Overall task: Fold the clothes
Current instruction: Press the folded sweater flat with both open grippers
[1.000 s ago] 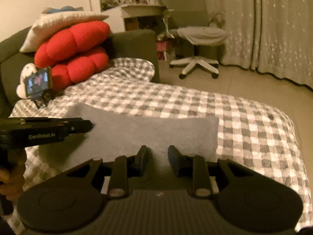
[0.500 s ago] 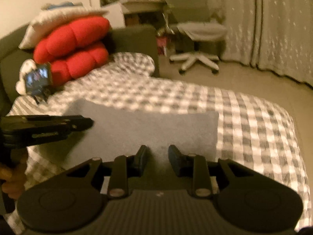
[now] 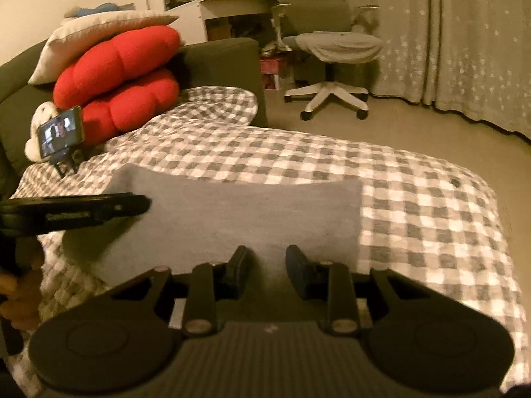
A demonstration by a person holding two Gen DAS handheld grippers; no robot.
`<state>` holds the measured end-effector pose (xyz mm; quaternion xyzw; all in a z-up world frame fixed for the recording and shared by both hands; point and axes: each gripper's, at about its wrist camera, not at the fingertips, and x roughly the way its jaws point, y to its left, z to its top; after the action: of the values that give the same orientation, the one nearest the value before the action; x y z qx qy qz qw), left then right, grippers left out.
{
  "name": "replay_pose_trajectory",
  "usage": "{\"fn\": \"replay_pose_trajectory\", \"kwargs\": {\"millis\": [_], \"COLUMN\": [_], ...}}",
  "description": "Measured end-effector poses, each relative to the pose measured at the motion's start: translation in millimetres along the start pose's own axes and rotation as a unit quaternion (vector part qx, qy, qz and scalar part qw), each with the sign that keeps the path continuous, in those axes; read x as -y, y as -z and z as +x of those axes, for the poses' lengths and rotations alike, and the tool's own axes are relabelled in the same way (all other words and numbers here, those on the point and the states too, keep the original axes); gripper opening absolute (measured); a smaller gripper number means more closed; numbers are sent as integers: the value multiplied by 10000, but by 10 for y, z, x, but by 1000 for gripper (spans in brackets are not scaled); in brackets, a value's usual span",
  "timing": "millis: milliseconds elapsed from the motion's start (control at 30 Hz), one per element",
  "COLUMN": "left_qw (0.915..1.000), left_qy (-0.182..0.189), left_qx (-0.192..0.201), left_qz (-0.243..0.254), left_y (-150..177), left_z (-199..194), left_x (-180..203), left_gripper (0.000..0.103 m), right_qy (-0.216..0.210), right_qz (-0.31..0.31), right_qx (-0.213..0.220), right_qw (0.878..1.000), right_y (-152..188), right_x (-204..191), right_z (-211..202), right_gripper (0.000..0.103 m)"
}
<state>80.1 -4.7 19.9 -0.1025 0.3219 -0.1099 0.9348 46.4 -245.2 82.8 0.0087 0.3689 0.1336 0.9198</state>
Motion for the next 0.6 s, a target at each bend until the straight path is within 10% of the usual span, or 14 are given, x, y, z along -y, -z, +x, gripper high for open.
{"fn": "replay_pose_trajectory", "kwargs": {"millis": [600], "left_qw": [9999], "left_qy": [30], "left_qx": [-12], "left_qz": [-158], "left_y": [-6], "left_z": [-75], "left_x": [-83], "left_gripper": [21], "right_qy": [219], "right_qz": [366], "right_qx": [-128], "right_qw": [9990], "right_y": [48], "right_x": [231], "right_z": [-87], "right_gripper": [26]}}
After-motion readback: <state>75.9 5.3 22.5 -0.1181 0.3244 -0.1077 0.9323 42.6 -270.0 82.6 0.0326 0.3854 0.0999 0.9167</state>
